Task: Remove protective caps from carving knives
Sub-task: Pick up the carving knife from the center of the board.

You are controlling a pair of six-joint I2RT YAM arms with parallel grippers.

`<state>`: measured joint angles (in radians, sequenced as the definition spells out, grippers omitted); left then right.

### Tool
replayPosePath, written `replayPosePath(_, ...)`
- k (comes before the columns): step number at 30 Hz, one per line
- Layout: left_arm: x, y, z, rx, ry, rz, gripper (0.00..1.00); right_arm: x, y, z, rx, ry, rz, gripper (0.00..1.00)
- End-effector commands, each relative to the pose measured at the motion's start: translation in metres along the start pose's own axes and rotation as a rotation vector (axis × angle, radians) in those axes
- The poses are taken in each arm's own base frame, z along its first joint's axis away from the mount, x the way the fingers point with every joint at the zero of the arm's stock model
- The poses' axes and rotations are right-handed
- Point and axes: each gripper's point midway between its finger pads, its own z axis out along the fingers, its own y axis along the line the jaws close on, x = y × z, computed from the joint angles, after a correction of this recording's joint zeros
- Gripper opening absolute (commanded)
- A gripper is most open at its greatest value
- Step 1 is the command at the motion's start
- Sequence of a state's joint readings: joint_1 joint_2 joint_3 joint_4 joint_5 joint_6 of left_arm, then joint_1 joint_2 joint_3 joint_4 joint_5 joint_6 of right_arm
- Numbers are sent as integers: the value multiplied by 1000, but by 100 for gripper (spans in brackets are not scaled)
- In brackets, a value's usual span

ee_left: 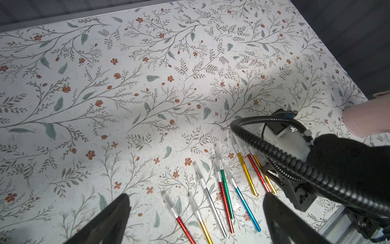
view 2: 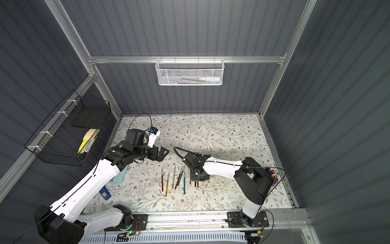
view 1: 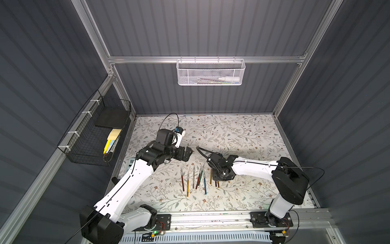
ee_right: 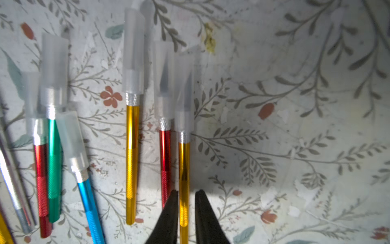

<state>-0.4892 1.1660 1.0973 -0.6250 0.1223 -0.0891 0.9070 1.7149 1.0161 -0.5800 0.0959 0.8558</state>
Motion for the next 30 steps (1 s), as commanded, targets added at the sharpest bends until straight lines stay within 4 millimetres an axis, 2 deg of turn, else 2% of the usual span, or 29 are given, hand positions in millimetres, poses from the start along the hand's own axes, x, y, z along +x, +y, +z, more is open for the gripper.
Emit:
replayPosePath(1, 1, 3, -3, -7, -10, -9, 99, -2, -1, 0, 22, -5, -1, 19)
replayPosePath(21, 2, 2, 1, 7, 0, -18, 99, 2, -15, 8, 98, 10, -42, 16)
replayPosePath(30, 0, -3, 5, 54, 3, -42, 99, 1, -12, 5, 45, -26, -65, 15)
